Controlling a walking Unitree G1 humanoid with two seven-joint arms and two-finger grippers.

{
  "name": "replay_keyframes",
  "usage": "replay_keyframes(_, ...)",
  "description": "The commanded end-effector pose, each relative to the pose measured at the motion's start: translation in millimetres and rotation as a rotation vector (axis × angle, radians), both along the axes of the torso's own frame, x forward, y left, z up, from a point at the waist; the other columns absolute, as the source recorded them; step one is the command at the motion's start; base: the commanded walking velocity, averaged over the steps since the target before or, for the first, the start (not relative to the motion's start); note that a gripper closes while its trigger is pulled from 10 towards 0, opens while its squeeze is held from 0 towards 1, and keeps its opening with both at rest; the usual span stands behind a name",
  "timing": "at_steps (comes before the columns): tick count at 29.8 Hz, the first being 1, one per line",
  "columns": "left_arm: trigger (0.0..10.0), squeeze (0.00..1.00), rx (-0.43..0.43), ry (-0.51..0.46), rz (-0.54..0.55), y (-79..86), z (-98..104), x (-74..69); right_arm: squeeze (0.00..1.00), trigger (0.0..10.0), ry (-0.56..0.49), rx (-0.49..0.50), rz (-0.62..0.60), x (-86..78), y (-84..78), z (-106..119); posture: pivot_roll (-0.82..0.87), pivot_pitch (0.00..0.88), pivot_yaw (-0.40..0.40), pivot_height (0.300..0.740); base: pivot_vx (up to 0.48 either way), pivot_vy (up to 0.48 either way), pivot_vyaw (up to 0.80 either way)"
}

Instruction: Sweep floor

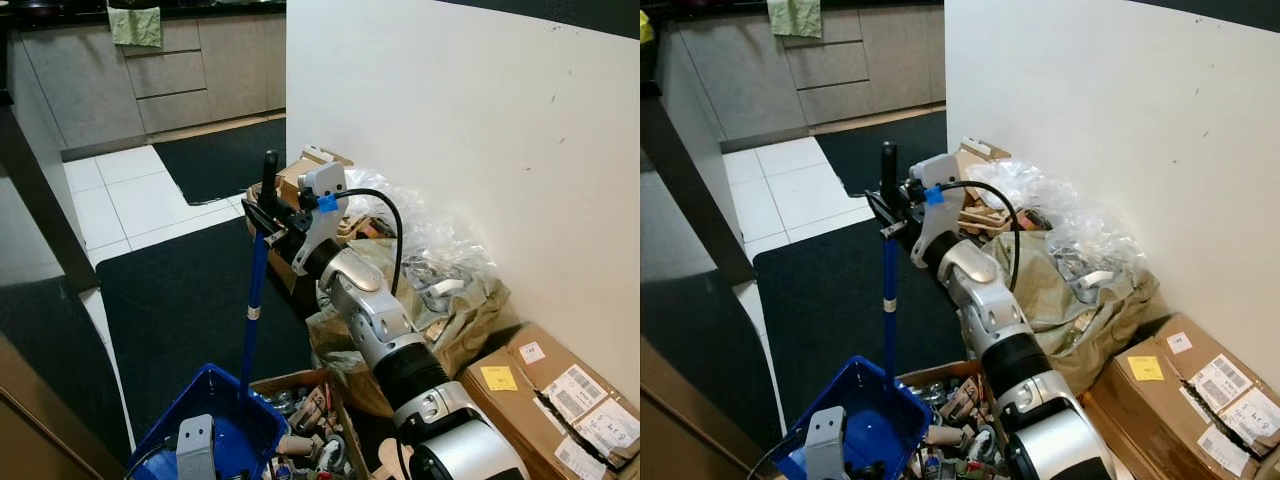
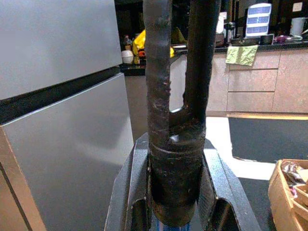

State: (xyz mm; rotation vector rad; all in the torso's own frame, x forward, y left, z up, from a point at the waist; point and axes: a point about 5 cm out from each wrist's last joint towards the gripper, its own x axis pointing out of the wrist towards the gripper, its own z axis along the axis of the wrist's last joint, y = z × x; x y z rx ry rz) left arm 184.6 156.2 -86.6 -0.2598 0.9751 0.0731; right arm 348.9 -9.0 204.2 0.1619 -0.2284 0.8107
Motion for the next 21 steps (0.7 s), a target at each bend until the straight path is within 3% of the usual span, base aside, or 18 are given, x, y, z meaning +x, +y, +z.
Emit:
replay_keyframes(1, 10.0, 0.00, 0.009, 0.013, -0.015, 0.2, -1.4, -2.6, 0.00, 10.0, -0.018, 0.011, -0.001, -2.3, 0.1, 1.7, 0.02, 0.000, -0.036, 0.740, 0.000, 0.000, 0.00)
replay_keyframes(7, 10.0, 0.00, 0.009, 0.017, -0.025, -0.8, -1.9, -3.6, 0.00, 10.0, -0.018, -0.030, -0.055, -0.2, -16.7, -2.7, 0.01, 0.000, -0.033, 0.740, 0.000, 0.000, 0.00)
replay_keyframes(11, 10.0, 0.00, 0.009, 0.017, -0.025, -0.8, -1.9, -3.6, 0.00, 10.0, -0.018, -0.030, -0.055, -0.2, -16.7, -2.7, 0.01, 0.000, -0.033, 0.740, 0.000, 0.000, 0.00)
replay_keyframes(21, 10.0, 0.00, 0.005, 0.021, -0.031, -2.2, -2.1, -3.8, 0.00, 10.0, 0.077, -0.003, -0.123, 10.3, -42.4, -3.9, 0.01, 0.000, -0.038, 0.740, 0.000, 0.000, 0.00)
